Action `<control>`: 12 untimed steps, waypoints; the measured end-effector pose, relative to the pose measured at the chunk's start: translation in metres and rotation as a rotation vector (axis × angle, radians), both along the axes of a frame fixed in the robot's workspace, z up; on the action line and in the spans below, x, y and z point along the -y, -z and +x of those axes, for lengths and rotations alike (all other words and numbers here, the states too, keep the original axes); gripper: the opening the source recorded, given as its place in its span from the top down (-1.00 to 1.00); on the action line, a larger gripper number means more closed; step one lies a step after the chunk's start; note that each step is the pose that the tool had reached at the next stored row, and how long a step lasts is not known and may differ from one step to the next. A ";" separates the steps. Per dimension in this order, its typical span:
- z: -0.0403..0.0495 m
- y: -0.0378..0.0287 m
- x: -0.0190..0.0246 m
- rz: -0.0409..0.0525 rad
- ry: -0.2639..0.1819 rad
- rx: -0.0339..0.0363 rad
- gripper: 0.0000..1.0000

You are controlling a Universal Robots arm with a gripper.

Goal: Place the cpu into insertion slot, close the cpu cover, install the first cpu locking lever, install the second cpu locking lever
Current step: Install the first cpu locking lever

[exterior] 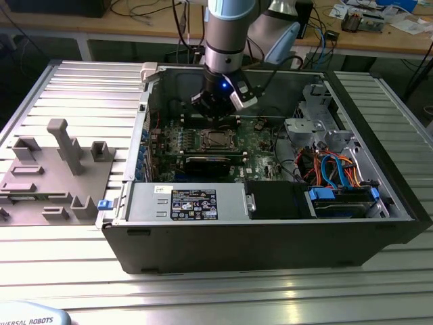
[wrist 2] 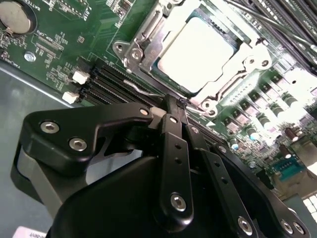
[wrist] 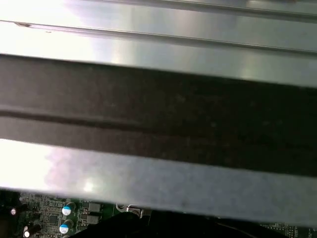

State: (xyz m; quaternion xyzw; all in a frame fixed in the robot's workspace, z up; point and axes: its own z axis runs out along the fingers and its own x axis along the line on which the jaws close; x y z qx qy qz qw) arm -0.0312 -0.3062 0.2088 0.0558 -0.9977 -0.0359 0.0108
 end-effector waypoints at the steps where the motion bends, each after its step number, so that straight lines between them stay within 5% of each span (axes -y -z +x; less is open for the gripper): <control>1: 0.0012 0.0010 0.0000 0.0000 0.000 -0.0001 0.79; 12: 0.0118 0.0067 0.0000 -0.0002 0.000 -0.0012 0.79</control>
